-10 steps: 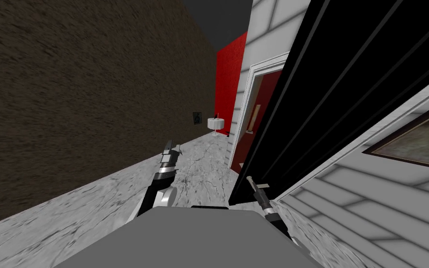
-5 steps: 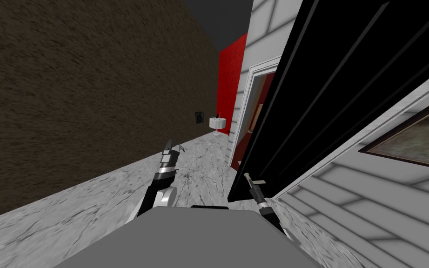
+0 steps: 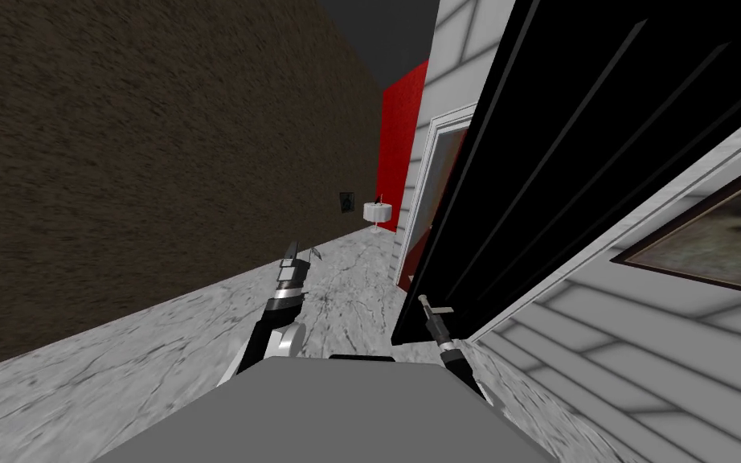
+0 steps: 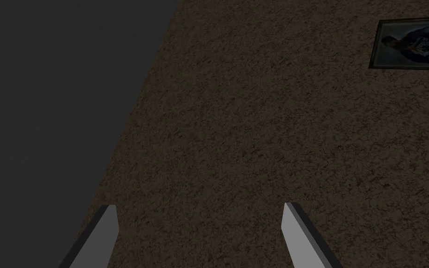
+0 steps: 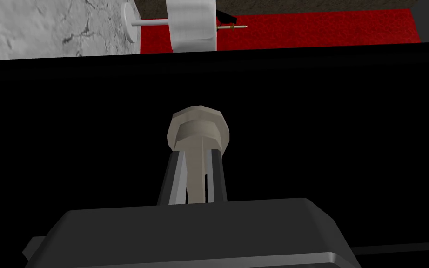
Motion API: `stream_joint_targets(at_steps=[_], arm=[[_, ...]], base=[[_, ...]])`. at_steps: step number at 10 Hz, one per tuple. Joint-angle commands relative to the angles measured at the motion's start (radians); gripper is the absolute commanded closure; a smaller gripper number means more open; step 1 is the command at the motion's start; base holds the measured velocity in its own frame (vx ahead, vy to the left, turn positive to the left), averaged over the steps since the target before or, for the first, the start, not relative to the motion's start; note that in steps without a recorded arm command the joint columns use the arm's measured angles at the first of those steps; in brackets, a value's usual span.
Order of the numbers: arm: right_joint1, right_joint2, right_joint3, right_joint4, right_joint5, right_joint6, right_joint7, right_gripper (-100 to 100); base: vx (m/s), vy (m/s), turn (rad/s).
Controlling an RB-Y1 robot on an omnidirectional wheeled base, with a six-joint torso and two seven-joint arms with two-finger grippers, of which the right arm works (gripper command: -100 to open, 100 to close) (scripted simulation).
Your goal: Pull the door open
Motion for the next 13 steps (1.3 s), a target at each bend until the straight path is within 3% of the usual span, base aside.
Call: stream_joint_targets(at_steps=[1,3,8,9,13], arm=[[0.016,0.006,0.009,-0.03,0.008,0.021,0.002,100],[0.007,0.023,0.003,-0.062,0.018,0.062,0.018,100],[-0.007,0.049,-0.005,-0.112,0.033,0.126,0.042,100],[-0.005,0.055,0.007,-0.102,0.036,0.116,0.038,100],[-0.003,0.022,-0.002,-0.04,0.02,0.057,0.007,100]], base=[[-0.115,-0.087,0.066],[-0.133,-0.102,0.069],[-0.128,-0.131,0.072],[-0.032,-0.044,0.055],[-0.124,0.012,0.208]])
